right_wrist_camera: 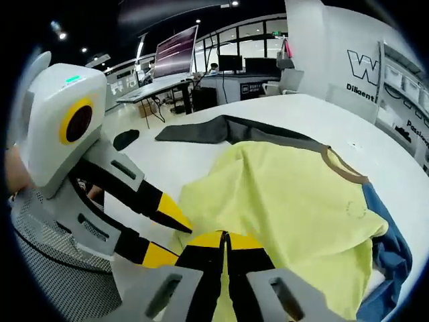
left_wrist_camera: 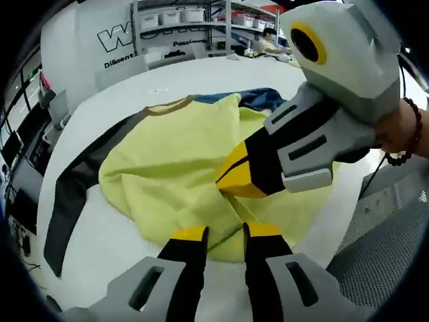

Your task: Fold the garment on the visible template until the final outline fits inside the template.

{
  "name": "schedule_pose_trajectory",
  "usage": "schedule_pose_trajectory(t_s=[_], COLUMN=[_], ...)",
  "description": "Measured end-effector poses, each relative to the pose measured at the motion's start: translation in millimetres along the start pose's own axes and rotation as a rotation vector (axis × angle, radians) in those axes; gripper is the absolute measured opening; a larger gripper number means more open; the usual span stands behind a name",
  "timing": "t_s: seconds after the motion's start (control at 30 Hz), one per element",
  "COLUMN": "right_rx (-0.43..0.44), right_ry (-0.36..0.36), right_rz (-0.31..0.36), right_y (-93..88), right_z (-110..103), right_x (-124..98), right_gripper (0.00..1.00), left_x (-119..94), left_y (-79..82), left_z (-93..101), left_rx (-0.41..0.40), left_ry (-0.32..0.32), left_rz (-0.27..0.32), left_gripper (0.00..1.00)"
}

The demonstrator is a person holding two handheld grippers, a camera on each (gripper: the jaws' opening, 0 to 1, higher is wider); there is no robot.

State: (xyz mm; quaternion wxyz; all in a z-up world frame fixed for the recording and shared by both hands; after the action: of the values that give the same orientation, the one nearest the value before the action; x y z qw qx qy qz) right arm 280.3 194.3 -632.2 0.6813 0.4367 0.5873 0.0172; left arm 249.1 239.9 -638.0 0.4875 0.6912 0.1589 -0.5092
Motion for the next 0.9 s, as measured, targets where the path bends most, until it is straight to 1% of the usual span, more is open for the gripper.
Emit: schedule_pose_trajectory(t_s=[0.17, 0.33, 0.47, 0.63, 0.73, 0.87, 0.9], right_rx=[0.026, 0.052, 0.061, 0.074, 0.078, 0.087, 0.088], right_ry=[0.008, 0.016, 0.016, 0.014, 0.012, 0.014, 0.003], right_rz=[-0.011, -0.016, -0.019, -0.028, -0.033, -0.028, -0.028], right_y=[-5.9, -9.8, -11.9, -15.2, -16.4, -16.6, -16.9], right_z=[4, 6, 7, 10, 11, 12, 13], right_x=[2, 4, 4, 5, 4, 2, 2], right_gripper=[0.0, 0.0, 0.0, 0.0, 0.0, 0.0, 0.0], left_x=[8, 15, 18, 15, 11, 5, 3], left_y=[1.0, 0.9, 0.3, 0.5, 2.1, 2.7, 3.1], left_z=[0.0, 3.1, 2.2, -0.9, -0.8, -0.2, -0.7], left_rx=[-0.005, -0.03, -0.042, -0.047, -0.059, -0.055, -0.056], left_ry=[-0.021, -0.042, -0.04, -0.05, -0.069, -0.087, -0.086], left_rz=[-0.026, -0.042, -0.05, -0.057, -0.038, -0.033, -0.03], left_gripper=[0.24, 0.18, 0.15, 0.08, 0.07, 0.07, 0.07])
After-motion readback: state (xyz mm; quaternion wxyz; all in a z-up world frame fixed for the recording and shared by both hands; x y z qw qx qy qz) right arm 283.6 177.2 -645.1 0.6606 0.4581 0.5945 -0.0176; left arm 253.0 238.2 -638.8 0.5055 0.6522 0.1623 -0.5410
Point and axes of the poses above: the point that each gripper's makers call its tool centre point, and the gripper's own axes: x roughly forward along the fingers, z roughly to its right, y roughly out of its top, the point moved 3 cm from there along -x, roughly backward along the fingers, and after that the axes turned 11 degrees about -z, right-handed, at the moved point
